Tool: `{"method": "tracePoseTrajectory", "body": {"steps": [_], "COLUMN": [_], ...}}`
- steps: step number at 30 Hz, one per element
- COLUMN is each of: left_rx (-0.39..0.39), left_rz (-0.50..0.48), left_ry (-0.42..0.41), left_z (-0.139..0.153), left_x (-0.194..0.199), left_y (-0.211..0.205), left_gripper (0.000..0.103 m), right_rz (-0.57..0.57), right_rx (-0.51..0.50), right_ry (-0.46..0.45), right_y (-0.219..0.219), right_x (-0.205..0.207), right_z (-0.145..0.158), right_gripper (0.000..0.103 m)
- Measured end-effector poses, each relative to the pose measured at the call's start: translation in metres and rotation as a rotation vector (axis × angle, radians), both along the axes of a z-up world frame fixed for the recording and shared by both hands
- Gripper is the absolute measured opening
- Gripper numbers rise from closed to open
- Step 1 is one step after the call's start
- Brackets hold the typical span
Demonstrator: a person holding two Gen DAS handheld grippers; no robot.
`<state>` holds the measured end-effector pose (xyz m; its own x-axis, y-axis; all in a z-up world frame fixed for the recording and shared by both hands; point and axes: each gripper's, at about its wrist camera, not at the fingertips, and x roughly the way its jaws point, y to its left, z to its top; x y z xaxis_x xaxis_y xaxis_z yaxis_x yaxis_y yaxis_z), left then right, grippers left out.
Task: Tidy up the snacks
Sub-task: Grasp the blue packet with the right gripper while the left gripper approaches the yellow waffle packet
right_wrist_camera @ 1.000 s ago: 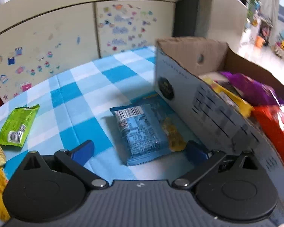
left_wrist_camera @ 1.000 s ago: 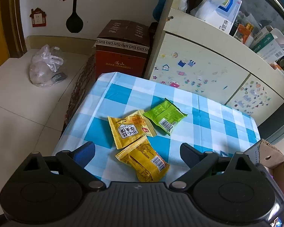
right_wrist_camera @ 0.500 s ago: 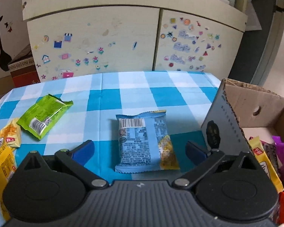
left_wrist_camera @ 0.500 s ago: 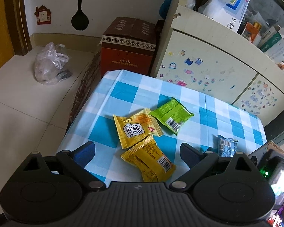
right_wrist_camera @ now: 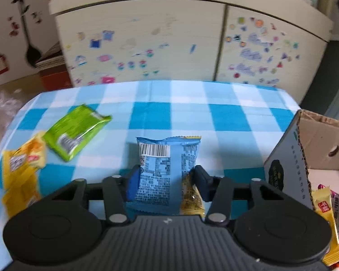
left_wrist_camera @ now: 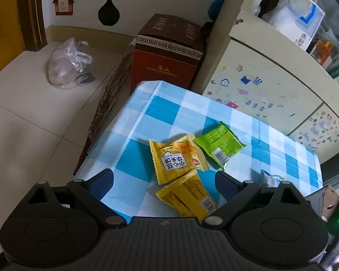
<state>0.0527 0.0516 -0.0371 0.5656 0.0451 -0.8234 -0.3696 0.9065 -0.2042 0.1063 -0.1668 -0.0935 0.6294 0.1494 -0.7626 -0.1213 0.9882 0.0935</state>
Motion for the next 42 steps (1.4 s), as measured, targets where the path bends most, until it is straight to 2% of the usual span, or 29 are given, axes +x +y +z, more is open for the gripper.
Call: {"method": "tracePoseTrajectory", "body": {"steps": [5,8,13,17,23,26,29,34,42], "left_rx": [0.000,-0.005,-0.039,-0.063,-0.062,-0.042,-0.023,0.116,0.122], "left_rz": [0.008,-0.042,-0.029,0.010,0.067,0.076,0.079,0.002,0.025], "left_ry": [0.022,0.057,0.063,0.080,0.114,0.128,0.136,0.180,0.165], "left_z": [-0.011,-0.024,-0.037,-0.045,-0.058,-0.063,-0.069,-0.075,-0.076], "left_x": [0.005,0.006,0.007,0.011,0.022,0.027,0.031,0.030,0.025], "left_y": [0.001,-0.012,-0.021,-0.024,-0.028,-0.032,-0.036,-0.054,-0.056], "left_gripper": [0.099,0.099,0.099,0.099,0.099,0.099,0.103,0.103,0.103], "right_rz": [0.041,0.042,0.042,0.010,-0.050,-0.057,-0.057,-0.046,-0.036], "right_rx": [0.066,0.072,0.167,0.218,0.288,0.284,0.285,0.273,0.282], "right_ry": [0.043,0.068,0.043,0.027,0.075,0.068,0.084,0.092,0.088], "right_y": [-0.018,-0.024,-0.035,-0.043,-0.053,-0.053,-0.050,-0.045,-0.045], "right_x": [-0.021,-0.034,-0.057,-0.065,-0.054,-0.053,-0.052,-0.051,-0.051], "right_z": [0.019,0.036,0.058,0.056,0.049,0.049,0.046,0.044,0.047], "right_gripper": [0.050,0.050,0.050,0.050,0.050,0.050,0.050,0.050,0.050]}}
